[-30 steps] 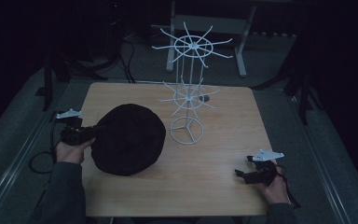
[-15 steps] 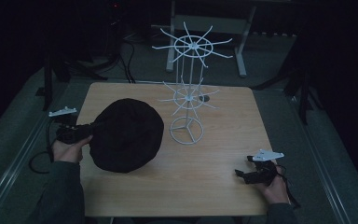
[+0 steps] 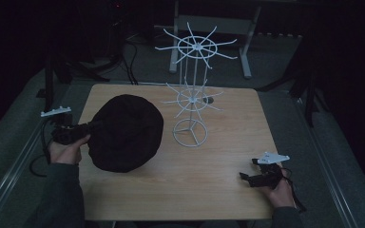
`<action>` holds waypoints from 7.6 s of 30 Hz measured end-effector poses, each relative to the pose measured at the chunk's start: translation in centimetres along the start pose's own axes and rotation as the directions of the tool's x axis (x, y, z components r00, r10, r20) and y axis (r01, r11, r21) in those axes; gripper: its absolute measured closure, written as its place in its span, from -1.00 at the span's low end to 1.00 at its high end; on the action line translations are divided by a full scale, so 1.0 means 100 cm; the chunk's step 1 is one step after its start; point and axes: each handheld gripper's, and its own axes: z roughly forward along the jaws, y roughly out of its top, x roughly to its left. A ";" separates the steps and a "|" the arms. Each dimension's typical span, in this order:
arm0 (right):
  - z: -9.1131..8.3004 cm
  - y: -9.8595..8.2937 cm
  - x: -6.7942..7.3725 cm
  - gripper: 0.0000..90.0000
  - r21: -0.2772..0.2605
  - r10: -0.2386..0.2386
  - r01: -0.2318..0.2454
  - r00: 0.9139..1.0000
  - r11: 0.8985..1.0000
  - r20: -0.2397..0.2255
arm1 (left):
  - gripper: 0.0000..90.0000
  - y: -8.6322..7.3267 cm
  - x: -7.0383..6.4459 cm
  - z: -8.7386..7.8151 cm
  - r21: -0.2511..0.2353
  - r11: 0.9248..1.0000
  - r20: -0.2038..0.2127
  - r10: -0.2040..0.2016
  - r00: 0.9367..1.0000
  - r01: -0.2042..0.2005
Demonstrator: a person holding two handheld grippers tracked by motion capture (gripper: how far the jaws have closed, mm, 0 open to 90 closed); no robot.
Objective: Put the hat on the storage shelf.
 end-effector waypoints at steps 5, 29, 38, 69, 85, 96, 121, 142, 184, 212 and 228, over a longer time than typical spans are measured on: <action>0.000 0.000 0.000 -0.68 0.000 0.001 -0.001 1.000 1.000 0.000 | 0.77 0.002 0.000 -0.003 -0.005 1.000 -0.009 -0.003 1.000 0.003; 0.000 0.000 0.000 -0.68 0.001 0.003 -0.003 1.000 1.000 0.002 | 0.77 0.019 -0.009 -0.003 -0.063 0.996 0.054 -0.059 0.997 0.062; 0.000 0.000 0.000 -0.68 0.001 0.004 -0.004 1.000 1.000 0.002 | 0.77 0.023 -0.011 -0.003 -0.077 0.993 0.082 -0.081 0.993 0.087; 0.000 0.000 0.000 -0.68 -0.001 0.005 -0.005 1.000 1.000 0.005 | 0.76 0.034 -0.018 0.000 -0.114 0.986 0.143 -0.107 0.984 0.124; 0.000 0.000 0.000 -0.68 0.001 0.008 -0.008 1.000 1.000 0.007 | 0.75 0.041 -0.022 0.002 -0.142 0.973 0.182 -0.155 0.971 0.182; 0.000 0.000 0.000 -0.68 0.000 0.009 -0.009 1.000 1.000 0.009 | 0.74 0.044 -0.021 0.002 -0.151 0.965 0.196 -0.181 0.964 0.212; 0.000 0.000 0.000 -0.68 0.000 0.010 -0.010 1.000 1.000 0.011 | 0.74 0.055 -0.021 0.002 -0.164 0.951 0.223 -0.224 0.949 0.263; 0.000 0.000 -0.001 -0.68 -0.001 0.012 -0.012 1.000 1.000 0.014 | 0.74 0.061 -0.018 0.005 -0.166 0.934 0.254 -0.270 0.929 0.317; 0.000 0.000 0.000 -0.68 -0.001 0.014 -0.014 1.000 1.000 0.019 | 0.74 0.082 -0.024 0.020 -0.171 0.896 0.252 -0.363 0.897 0.411; 0.000 0.000 -0.001 -0.68 -0.003 0.015 -0.015 1.000 1.000 0.019 | 0.74 0.096 -0.030 0.019 -0.195 0.871 0.293 -0.388 0.874 0.452; 0.000 0.000 -0.001 -0.68 -0.003 0.016 -0.016 1.000 1.000 0.020 | 0.73 0.103 -0.036 0.032 -0.171 0.876 0.288 -0.393 0.873 0.450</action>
